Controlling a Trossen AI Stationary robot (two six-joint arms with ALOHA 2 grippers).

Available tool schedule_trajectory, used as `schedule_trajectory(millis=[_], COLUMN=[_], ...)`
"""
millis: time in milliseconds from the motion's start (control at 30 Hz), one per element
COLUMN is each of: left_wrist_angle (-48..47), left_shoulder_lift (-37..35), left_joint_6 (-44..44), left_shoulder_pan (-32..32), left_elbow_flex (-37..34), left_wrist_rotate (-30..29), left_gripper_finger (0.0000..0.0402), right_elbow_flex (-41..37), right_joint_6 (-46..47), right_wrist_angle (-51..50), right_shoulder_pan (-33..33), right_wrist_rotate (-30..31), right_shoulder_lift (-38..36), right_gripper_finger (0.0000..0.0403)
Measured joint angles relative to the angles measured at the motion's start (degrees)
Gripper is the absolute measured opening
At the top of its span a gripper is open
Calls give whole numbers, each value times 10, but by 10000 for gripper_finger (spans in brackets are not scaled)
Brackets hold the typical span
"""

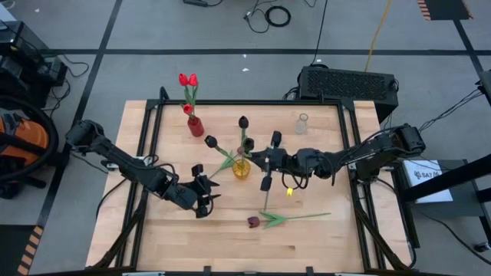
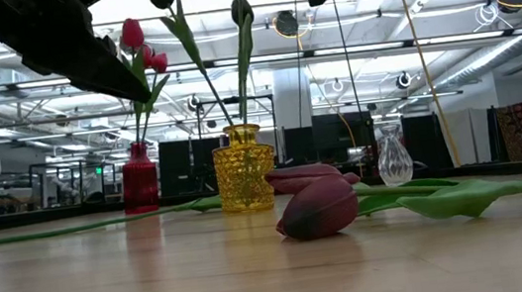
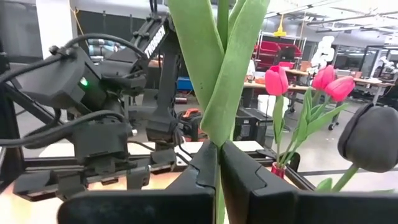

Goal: Sort flowers into vase by color
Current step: Put the black flower into the yellow vase

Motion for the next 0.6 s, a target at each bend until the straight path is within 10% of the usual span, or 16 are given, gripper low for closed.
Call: schedule_trajectory(millis=[600], left_wrist_angle=[13], left_shoulder_lift=[0], left_joint_6=[-19], left_shoulder_pan=[0], left_elbow_flex=[0], left_wrist_rotate=[-68], left_gripper_finger=[175], right_elbow_flex=[0], right_joint_6=[3], right_wrist_angle=[-18], right_shoulder_pan=[-13], right_wrist_rotate=[-18], right_shoulder_lift=[0], right_gripper_finger=[0])
